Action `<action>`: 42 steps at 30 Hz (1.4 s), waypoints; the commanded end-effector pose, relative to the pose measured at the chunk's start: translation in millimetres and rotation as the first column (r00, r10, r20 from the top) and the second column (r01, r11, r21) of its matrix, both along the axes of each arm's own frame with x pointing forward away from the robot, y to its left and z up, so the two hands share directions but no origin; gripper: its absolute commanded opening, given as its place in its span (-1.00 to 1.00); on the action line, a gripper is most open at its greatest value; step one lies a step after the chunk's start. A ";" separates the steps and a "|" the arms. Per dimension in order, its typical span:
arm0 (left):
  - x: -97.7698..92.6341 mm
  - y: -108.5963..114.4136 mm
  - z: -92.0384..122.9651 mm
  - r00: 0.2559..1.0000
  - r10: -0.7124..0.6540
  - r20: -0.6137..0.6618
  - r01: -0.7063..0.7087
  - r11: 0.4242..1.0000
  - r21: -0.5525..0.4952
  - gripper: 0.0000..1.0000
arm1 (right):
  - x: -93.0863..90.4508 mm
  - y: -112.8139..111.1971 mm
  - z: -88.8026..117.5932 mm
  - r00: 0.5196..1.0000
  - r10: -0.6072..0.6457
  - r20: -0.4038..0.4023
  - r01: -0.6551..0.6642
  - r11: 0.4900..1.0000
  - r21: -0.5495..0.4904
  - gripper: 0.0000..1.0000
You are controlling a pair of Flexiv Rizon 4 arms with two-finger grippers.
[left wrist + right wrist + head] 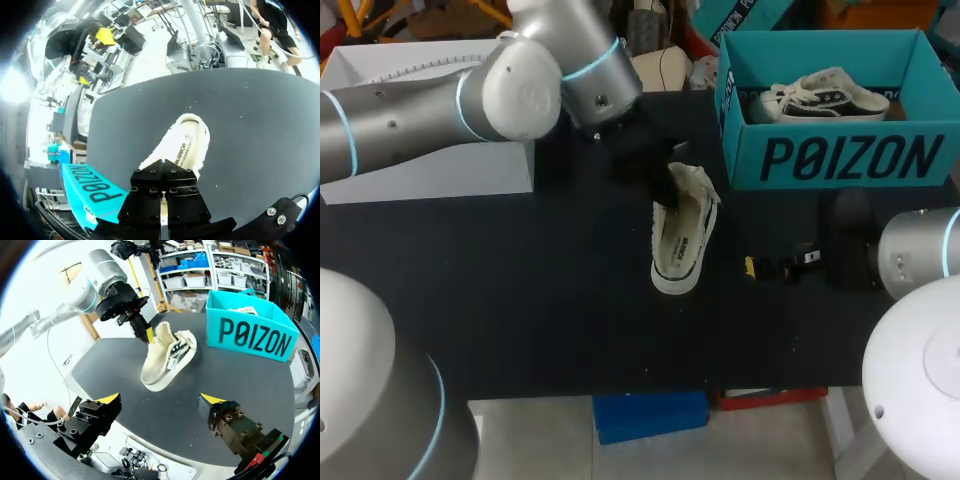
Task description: Take the shoe out of the shoebox, open the shoe tongue, remove and reinsert the insole, then place the shoe into the shoebox
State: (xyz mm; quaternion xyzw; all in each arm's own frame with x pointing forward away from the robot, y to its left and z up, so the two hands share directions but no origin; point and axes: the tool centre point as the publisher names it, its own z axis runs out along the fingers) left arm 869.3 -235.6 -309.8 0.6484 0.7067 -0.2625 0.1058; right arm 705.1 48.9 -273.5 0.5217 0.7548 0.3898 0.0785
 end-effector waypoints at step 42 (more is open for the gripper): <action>62.8 -17.8 -27.9 0.895 0.445 -0.029 -0.442 0.894 0.081 -1.00 | -0.4 0.1 -2.0 1.000 0.000 0.002 0.000 1.000 0.003 1.00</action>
